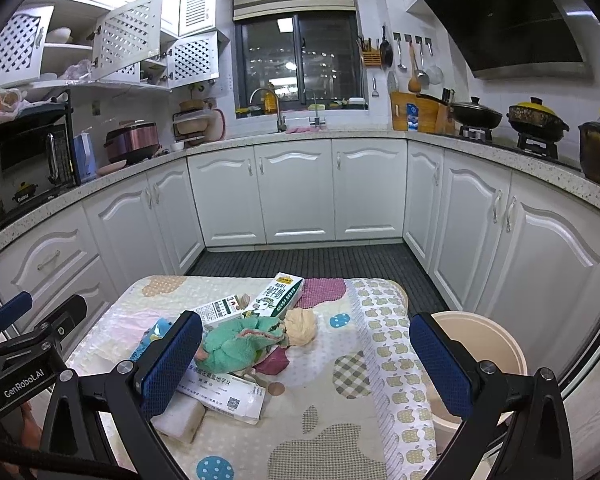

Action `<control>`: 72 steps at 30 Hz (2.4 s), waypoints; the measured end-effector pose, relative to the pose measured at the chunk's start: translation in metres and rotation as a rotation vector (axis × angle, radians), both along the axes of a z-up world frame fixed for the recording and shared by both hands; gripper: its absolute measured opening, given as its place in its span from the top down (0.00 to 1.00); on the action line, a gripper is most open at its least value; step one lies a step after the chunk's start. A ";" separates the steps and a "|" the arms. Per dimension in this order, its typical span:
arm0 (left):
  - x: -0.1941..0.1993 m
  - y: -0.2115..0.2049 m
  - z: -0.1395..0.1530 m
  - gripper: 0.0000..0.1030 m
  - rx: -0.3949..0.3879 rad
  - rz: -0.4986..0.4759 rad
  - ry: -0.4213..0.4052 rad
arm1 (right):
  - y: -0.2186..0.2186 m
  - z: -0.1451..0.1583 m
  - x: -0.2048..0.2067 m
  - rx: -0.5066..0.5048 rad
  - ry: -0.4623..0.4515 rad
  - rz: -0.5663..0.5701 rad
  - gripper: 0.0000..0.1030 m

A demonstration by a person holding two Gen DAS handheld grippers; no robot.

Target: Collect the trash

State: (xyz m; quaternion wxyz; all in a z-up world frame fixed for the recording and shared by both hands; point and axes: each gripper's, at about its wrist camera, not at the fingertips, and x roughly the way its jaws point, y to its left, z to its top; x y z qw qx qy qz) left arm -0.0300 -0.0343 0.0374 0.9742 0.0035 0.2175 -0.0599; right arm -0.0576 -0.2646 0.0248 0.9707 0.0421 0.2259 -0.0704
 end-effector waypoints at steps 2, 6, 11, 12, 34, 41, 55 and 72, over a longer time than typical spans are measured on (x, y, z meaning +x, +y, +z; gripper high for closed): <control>0.000 -0.001 0.000 0.01 0.001 0.001 -0.001 | 0.000 0.000 0.000 -0.004 0.001 -0.002 0.00; 0.000 -0.001 -0.001 0.01 0.005 -0.001 -0.001 | -0.001 -0.001 0.001 -0.001 0.006 -0.004 0.00; 0.000 -0.001 -0.003 0.01 0.002 -0.004 0.000 | -0.001 -0.003 0.001 -0.003 0.015 -0.005 0.00; 0.000 -0.002 -0.003 0.01 0.002 -0.005 0.002 | -0.001 -0.003 0.001 -0.004 0.017 -0.006 0.00; 0.004 -0.001 -0.007 0.01 -0.007 -0.019 0.011 | -0.009 -0.002 0.001 0.024 0.026 -0.017 0.00; 0.007 -0.004 -0.014 0.01 -0.004 -0.018 0.036 | -0.011 -0.006 0.003 0.014 0.045 -0.029 0.00; 0.012 -0.004 -0.018 0.01 0.000 -0.014 0.053 | -0.010 -0.009 0.004 0.015 0.066 -0.030 0.00; 0.014 -0.001 -0.019 0.01 -0.005 -0.004 0.065 | -0.006 -0.014 0.008 0.007 0.099 -0.011 0.00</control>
